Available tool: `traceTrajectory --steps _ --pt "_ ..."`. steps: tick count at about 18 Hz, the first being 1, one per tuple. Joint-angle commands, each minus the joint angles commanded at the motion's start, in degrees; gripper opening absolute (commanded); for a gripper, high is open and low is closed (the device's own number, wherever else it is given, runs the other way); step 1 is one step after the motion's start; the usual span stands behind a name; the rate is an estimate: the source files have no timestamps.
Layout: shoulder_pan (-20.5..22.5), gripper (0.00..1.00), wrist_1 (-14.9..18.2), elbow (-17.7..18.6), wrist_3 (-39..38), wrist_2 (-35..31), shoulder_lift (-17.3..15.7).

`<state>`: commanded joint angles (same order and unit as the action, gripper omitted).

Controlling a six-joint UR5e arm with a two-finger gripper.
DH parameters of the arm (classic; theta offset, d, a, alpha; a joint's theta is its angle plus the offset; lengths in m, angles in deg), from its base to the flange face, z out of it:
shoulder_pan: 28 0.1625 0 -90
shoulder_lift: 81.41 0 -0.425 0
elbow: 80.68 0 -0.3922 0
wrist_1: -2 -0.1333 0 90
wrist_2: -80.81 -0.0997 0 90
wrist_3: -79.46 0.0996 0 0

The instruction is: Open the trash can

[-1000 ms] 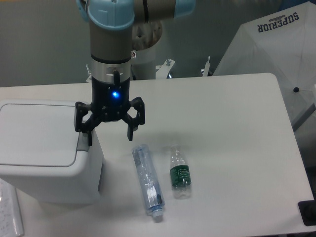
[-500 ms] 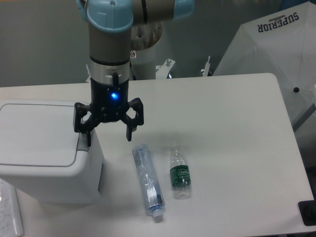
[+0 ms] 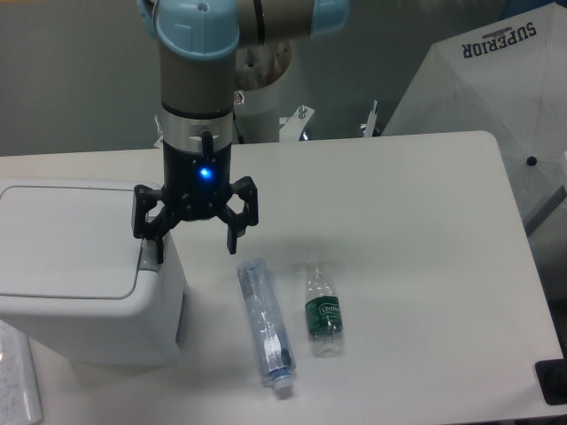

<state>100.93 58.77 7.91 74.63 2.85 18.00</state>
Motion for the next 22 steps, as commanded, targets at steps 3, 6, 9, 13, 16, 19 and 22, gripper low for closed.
traceTrajectory --steps 3,6,9,13,16,19,22 --pt "0.0 1.0 0.0 0.0 0.1 0.0 -0.1" --pt "0.0 1.0 0.0 0.1 0.3 -0.1 -0.1" --pt "0.0 1.0 0.0 0.1 0.4 -0.2 0.0" --pt "0.0 1.0 0.0 0.2 0.5 -0.2 0.1" --pt "0.0 1.0 0.0 0.1 0.5 -0.2 0.0" --pt "0.1 1.0 -0.1 -0.7 0.6 -0.1 -0.3" --pt "0.8 1.0 -0.3 -3.4 1.4 -0.4 -0.3"
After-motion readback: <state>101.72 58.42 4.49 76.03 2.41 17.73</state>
